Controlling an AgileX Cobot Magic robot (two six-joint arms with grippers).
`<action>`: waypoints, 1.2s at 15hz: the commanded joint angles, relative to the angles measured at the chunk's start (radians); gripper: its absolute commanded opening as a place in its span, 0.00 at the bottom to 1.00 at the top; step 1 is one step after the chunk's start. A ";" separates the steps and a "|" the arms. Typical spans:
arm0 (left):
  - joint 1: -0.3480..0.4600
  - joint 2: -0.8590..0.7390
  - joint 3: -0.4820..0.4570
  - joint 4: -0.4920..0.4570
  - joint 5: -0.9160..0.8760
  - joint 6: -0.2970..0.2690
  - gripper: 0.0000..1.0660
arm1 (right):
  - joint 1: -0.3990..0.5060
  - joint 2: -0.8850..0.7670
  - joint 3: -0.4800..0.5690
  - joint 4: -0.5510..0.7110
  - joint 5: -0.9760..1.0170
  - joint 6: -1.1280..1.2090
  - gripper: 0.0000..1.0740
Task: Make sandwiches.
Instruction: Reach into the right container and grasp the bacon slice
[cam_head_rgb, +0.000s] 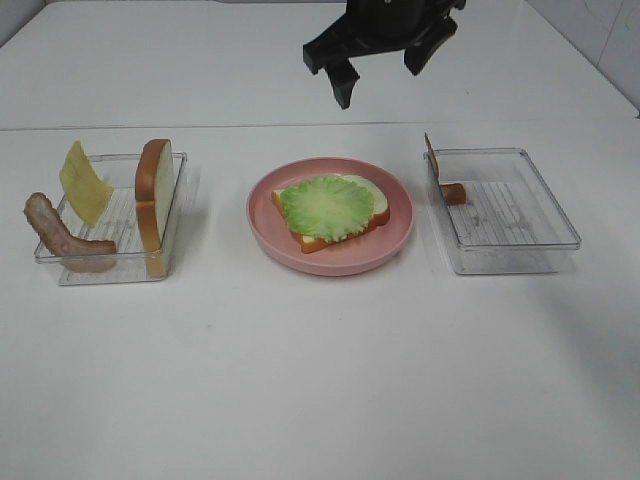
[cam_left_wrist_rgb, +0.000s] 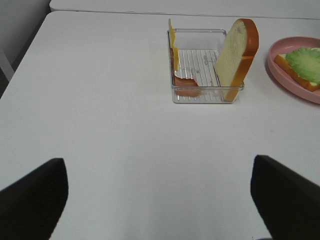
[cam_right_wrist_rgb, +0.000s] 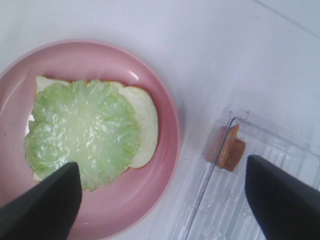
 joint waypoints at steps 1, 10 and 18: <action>0.002 -0.016 0.001 -0.007 -0.004 0.000 0.85 | -0.010 -0.013 -0.044 -0.012 0.102 -0.016 0.80; 0.002 -0.016 0.001 -0.007 -0.004 0.000 0.85 | -0.197 0.014 -0.048 0.080 0.098 -0.022 0.80; 0.002 -0.016 0.001 -0.007 -0.004 0.000 0.85 | -0.197 0.197 -0.048 0.119 0.068 -0.041 0.78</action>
